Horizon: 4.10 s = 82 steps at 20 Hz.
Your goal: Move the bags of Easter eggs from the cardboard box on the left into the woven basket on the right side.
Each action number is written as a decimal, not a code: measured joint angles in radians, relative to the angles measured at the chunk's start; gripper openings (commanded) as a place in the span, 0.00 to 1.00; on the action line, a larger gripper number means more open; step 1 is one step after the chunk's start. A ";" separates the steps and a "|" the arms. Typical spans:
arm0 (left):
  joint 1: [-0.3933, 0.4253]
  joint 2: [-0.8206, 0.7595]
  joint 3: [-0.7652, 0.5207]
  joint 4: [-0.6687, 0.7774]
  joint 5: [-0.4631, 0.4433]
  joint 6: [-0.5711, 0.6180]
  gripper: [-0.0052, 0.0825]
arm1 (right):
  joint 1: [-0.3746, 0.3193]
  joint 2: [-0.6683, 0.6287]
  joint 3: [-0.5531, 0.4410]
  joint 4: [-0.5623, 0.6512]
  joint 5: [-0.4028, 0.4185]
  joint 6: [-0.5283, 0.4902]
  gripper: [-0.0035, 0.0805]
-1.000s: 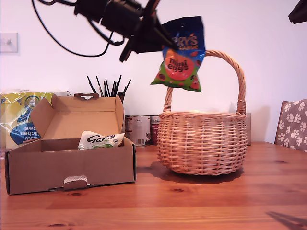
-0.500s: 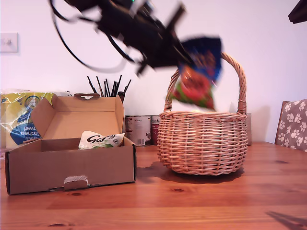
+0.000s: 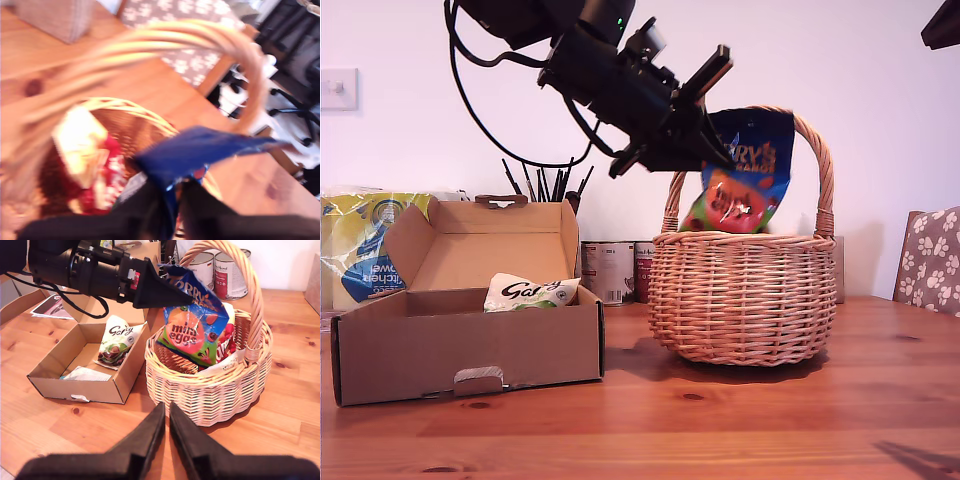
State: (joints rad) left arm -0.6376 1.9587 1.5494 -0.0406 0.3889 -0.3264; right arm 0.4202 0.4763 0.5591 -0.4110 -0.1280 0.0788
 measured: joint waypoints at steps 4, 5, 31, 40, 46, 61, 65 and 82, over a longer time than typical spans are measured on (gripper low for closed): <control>0.003 0.000 0.000 0.003 -0.013 0.016 0.49 | 0.000 0.000 0.000 0.000 0.000 0.000 0.03; 0.003 0.000 0.000 0.000 -0.004 0.026 0.48 | 0.000 0.000 0.000 0.000 0.000 0.000 0.03; 0.292 -0.343 -0.245 -0.384 -0.112 0.424 0.03 | 0.008 0.019 0.000 0.026 -0.233 -0.025 0.03; 0.301 -0.293 -0.243 -0.331 -0.193 0.278 0.91 | 0.008 0.019 0.000 0.036 -0.232 -0.025 0.03; 0.304 -0.131 -0.243 -0.316 -0.273 0.203 0.95 | 0.008 0.019 0.000 0.037 -0.232 -0.027 0.03; 0.304 0.021 -0.243 -0.222 -0.251 0.095 0.95 | 0.008 0.019 0.000 0.045 -0.232 -0.037 0.03; 0.304 0.033 -0.243 -0.190 -0.246 0.093 0.62 | 0.008 0.019 0.000 0.045 -0.232 -0.050 0.03; 0.308 -0.050 -0.245 -0.327 -0.126 0.219 0.20 | 0.008 0.019 0.000 0.045 -0.232 -0.051 0.03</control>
State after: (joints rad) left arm -0.3294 1.9087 1.3045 -0.3679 0.2634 -0.1074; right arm 0.4282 0.4957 0.5591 -0.3660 -0.3603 0.0280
